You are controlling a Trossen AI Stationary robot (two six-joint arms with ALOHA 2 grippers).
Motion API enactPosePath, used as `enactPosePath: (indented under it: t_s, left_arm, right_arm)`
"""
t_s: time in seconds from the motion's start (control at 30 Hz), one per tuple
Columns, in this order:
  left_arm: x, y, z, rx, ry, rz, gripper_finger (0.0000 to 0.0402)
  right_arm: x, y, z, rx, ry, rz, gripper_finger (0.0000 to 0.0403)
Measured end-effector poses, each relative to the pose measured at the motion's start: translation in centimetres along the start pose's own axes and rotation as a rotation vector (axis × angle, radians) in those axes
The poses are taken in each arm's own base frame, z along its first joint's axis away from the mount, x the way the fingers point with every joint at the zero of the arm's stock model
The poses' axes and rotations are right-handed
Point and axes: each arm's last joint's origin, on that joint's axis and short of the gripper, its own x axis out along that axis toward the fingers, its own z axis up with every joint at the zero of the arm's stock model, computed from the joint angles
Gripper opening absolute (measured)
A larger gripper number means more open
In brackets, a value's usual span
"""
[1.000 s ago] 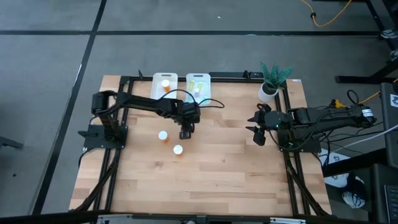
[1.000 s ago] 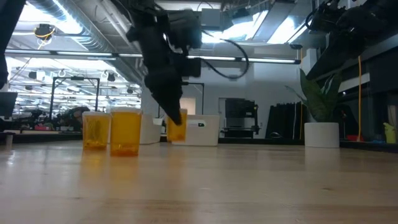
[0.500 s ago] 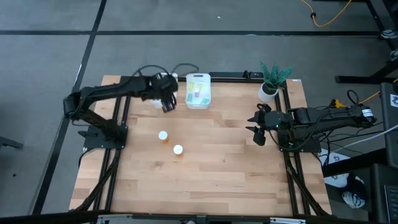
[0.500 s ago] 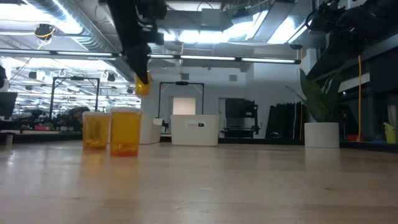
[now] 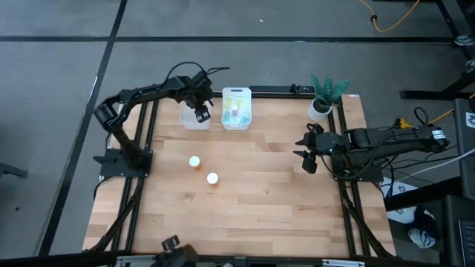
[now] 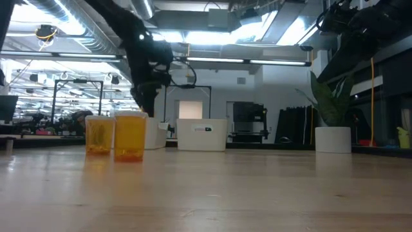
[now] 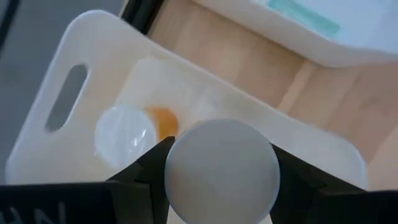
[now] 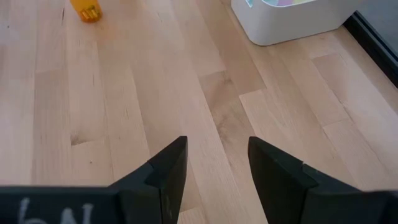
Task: Pick and place medicine bottles into bin by pill shape (circle, oval)
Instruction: Put the large orange pill bottle into the left white bin
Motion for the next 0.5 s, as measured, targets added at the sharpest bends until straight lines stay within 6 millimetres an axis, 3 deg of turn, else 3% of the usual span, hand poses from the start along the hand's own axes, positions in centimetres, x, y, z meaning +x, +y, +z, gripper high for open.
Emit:
enactPosePath:
  t_s: [0.27, 0.5]
  left_arm:
    - [3.5, 0.4, 0.0, 0.015, 0.071, -0.054, 0.0179]
    - [3.3, 0.5, 0.3, 0.005, 0.044, -0.037, 0.0226]
  right_arm:
    - [0.0, 0.0, 0.0, -0.016, 0.000, 0.000, 0.0171]
    - [0.0, 0.0, 0.0, -0.016, 0.000, 0.000, 0.0171]
